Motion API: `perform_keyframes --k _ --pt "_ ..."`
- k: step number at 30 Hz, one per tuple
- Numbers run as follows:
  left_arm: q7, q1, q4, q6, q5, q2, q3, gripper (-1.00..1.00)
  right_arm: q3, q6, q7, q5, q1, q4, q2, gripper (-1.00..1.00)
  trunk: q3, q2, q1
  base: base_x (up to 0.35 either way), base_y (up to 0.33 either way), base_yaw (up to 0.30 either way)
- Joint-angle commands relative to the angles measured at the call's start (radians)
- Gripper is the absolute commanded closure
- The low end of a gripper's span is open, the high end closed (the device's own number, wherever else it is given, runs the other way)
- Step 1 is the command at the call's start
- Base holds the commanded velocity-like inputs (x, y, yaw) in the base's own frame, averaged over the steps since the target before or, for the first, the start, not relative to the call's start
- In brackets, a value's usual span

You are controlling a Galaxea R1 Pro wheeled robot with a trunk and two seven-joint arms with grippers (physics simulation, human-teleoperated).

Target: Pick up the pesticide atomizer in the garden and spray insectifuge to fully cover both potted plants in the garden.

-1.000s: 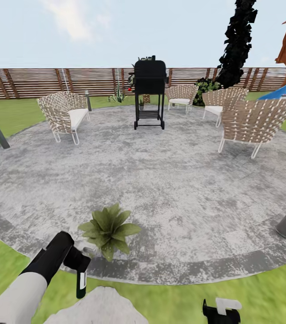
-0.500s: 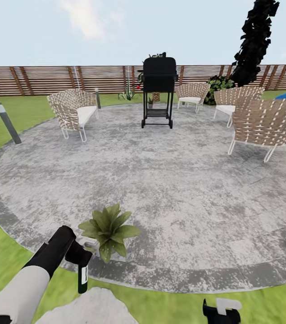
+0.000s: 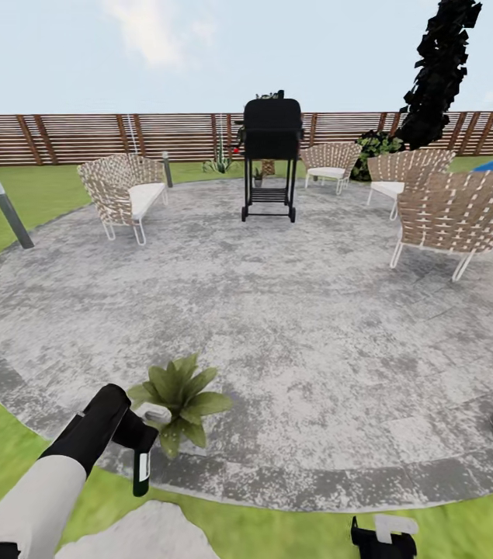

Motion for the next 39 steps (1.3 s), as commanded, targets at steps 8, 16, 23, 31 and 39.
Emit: perform_keyframes --k 8,16,23,31,39 --pt "-0.009 0.002 -0.001 0.004 -0.010 0.000 0.001 1.00 -0.007 -0.002 -0.003 0.011 -0.001 0.001 0.004 -1.00 -0.001 0.000 0.000 -0.144 -0.252 0.173" --pt "-0.007 0.012 0.014 -0.003 -0.010 0.000 -0.001 1.00 -0.007 -0.002 -0.003 0.011 -0.001 0.001 0.004 -1.00 -0.001 0.000 0.000 0.110 -0.164 0.149" --pt "-0.004 0.029 0.017 -0.009 -0.010 -0.002 0.004 1.00 -0.007 -0.002 -0.003 0.011 -0.001 0.001 0.004 -1.00 -0.001 0.000 0.000 0.024 -0.007 0.004" --pt "-0.005 0.043 0.017 -0.010 -0.009 -0.066 0.004 1.00 -0.008 -0.002 -0.003 0.011 -0.001 0.001 0.004 -1.00 -0.001 0.000 0.000 0.000 0.000 0.000" --pt "-0.007 0.063 0.022 -0.013 -0.007 0.014 0.003 1.00 -0.008 -0.002 -0.004 0.011 -0.001 0.001 0.003 -1.00 -0.001 0.000 0.000 0.000 0.000 -0.031"
